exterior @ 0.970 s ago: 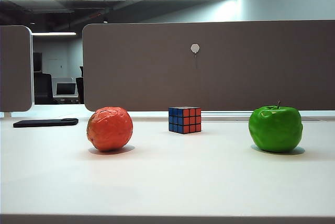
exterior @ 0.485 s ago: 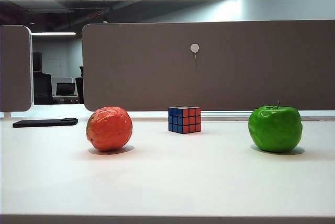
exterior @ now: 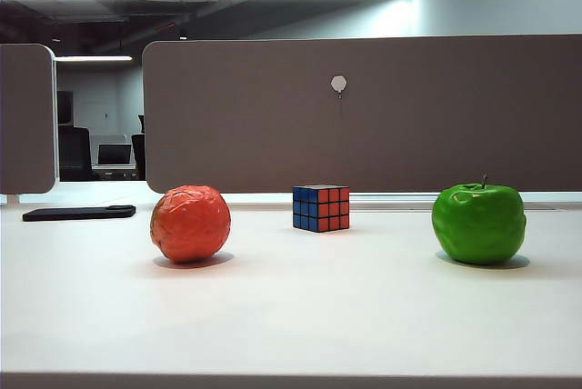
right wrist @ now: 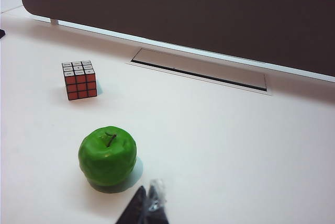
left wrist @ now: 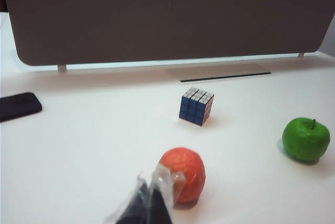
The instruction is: Move all the fruits on the tabletop near the face of the Rubik's cube that has the color most similar to each fruit.
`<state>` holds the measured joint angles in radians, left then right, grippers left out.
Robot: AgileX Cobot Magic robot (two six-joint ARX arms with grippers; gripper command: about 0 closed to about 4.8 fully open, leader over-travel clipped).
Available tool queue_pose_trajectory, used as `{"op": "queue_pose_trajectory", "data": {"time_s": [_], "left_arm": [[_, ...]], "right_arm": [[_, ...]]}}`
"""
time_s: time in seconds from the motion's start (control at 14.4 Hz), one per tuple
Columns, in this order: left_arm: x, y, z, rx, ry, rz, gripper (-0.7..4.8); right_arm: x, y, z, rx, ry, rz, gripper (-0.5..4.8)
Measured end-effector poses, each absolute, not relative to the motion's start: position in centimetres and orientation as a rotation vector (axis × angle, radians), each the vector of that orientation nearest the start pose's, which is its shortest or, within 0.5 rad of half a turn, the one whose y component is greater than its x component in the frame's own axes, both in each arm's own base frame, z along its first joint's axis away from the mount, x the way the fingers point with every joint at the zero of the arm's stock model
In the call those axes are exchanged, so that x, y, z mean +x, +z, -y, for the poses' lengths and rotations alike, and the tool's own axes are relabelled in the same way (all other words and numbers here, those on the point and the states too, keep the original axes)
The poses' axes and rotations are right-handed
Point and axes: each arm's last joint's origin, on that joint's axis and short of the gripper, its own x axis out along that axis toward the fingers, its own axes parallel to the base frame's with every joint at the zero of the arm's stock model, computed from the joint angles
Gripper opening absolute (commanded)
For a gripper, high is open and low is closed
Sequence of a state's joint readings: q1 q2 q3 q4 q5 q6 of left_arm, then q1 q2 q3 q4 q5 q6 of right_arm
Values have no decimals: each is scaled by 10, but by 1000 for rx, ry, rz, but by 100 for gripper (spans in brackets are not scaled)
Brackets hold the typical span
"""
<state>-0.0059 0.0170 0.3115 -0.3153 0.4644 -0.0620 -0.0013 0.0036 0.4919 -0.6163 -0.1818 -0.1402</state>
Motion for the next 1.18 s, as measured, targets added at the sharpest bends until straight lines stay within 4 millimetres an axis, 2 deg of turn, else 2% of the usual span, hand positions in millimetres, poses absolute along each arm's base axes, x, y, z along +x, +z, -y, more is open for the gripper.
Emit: {"op": "queue_pose_trajectory", "data": {"time_s": [0.07,0.14,0.21,0.35,0.42,0.49,0.55,0.62,0.69,0.76,0.83,0.97,1.04,1.11,1.18], "left_arm": [[75,250,15,-98,-537,-161,-5],[77,251,15,-98,-545,-168,-5],[91,268,16,-54,-556,-143,-5],[97,269,16,-57,-557,-152,-5],[146,260,44,-45,-700,-205,-5],[151,259,51,-39,-721,-207,-5],[157,258,59,-33,-755,-193,149],[175,245,62,22,-618,-241,242],[177,241,63,25,-620,-261,349],[181,236,64,25,-623,-293,416],[189,224,66,28,-623,-359,416],[192,220,67,35,-625,-382,416],[195,214,69,34,-636,-411,463],[206,190,76,23,-756,-526,468],[208,189,77,24,-763,-522,467]], "right_arm": [[41,283,-8,-106,286,-223,0],[43,285,-8,-102,299,-241,0],[60,308,-9,-81,333,-304,0],[65,311,-9,-72,346,-321,0],[86,330,-11,-74,410,-232,0],[86,331,-11,-76,410,-225,0],[86,331,-11,-76,409,-225,0],[85,330,-14,-41,503,-230,0],[85,330,-14,-39,503,-230,0],[85,330,-14,-39,503,-230,0],[85,330,-14,-37,503,-235,0],[84,329,-14,-35,504,-243,0],[84,329,-14,-35,504,-245,0],[84,328,-14,-34,504,-250,0],[84,328,-14,-33,504,-251,0]]}}
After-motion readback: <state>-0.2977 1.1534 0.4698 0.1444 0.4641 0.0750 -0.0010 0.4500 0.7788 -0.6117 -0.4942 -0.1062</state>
